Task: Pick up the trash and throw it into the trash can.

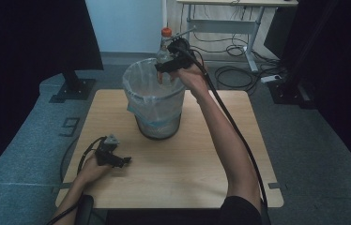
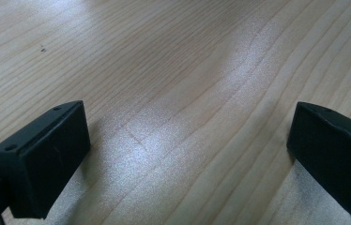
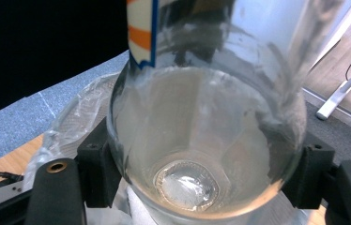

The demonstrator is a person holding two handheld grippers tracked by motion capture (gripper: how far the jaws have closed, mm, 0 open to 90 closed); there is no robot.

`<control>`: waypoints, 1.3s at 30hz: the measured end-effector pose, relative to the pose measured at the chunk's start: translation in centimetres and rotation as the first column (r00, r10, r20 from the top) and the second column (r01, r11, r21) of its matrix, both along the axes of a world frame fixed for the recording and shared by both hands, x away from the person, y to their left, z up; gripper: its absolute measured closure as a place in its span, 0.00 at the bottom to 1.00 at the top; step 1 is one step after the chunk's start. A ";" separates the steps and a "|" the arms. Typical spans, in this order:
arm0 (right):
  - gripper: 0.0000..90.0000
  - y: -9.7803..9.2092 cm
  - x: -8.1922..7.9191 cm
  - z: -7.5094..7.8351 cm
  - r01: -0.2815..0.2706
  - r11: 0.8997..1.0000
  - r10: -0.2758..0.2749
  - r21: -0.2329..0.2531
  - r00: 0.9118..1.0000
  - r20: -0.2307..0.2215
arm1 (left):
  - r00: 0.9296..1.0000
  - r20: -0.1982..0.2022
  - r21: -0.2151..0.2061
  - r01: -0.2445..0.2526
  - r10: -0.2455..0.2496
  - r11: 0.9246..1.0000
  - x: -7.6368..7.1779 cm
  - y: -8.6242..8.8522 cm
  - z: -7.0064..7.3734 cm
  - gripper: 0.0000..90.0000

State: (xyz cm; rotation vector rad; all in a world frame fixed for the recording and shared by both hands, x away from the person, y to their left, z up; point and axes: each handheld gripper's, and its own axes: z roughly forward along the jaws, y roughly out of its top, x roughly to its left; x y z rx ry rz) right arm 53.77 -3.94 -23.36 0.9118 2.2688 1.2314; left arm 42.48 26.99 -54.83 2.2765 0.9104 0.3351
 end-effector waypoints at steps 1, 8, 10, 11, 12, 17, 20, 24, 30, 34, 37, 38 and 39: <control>0.30 0.2 0.2 -0.3 0.001 1.000 -0.001 -0.002 1.000 -0.001 | 1.000 0.000 0.000 0.001 -0.001 1.000 0.0 0.0 0.0 0.00; 0.30 1.4 0.8 -2.4 -0.007 1.000 0.007 -0.026 1.000 -0.014 | 1.000 0.000 0.000 0.001 -0.001 1.000 0.0 0.0 0.0 0.00; 0.30 1.5 0.8 -3.1 -0.011 0.999 0.010 -0.035 1.000 -0.019 | 1.000 0.000 0.000 0.000 0.000 1.000 0.0 0.0 0.0 0.00; 0.30 1.6 0.8 -3.5 -0.012 0.999 0.011 -0.038 1.000 -0.022 | 1.000 -0.001 -0.001 0.001 -0.001 1.000 0.0 0.0 0.0 0.00; 0.30 1.6 0.8 -3.8 -0.014 0.999 0.013 -0.042 1.000 -0.023 | 1.000 -0.001 0.000 0.001 -0.001 1.000 0.0 0.0 0.0 0.00; 0.30 1.4 0.7 -5.4 -0.022 0.998 0.020 -0.063 0.999 -0.039 | 1.000 0.000 -0.001 0.000 0.000 1.000 0.0 0.0 0.0 0.00; 0.30 1.2 0.6 -6.0 -0.023 0.997 0.020 -0.068 0.999 -0.046 | 1.000 -0.001 0.000 0.001 -0.001 1.000 0.0 0.0 0.0 0.00; 0.30 0.9 0.3 -6.6 -0.030 0.997 0.027 -0.068 0.998 -0.053 | 1.000 -0.001 0.000 0.001 -0.001 1.000 0.0 0.0 0.0 0.00; 0.30 0.4 -0.3 -7.4 -0.040 0.997 0.036 -0.068 0.997 -0.066 | 1.000 -0.001 0.000 0.001 -0.001 1.000 0.0 0.0 0.0 0.00; 0.30 0.1 -0.4 -7.8 -0.044 0.997 0.039 -0.071 0.997 -0.072 | 1.000 -0.001 0.000 0.001 -0.001 1.000 0.0 0.0 0.0 0.00; 0.30 0.0 -0.4 -8.2 -0.061 0.994 0.052 -0.088 0.994 -0.095 | 1.000 -0.001 0.000 0.000 0.000 1.000 0.0 0.0 0.0 0.00; 0.30 -0.1 -0.3 -8.3 -0.060 0.995 0.051 -0.083 0.993 -0.106 | 1.000 -0.001 0.000 0.001 -0.001 1.000 0.0 0.0 0.0 0.00; 0.30 -0.1 -0.3 -8.3 -0.060 0.995 0.051 -0.083 0.993 -0.106 | 1.000 -0.001 0.000 0.001 -0.001 1.000 0.0 0.0 0.0 0.00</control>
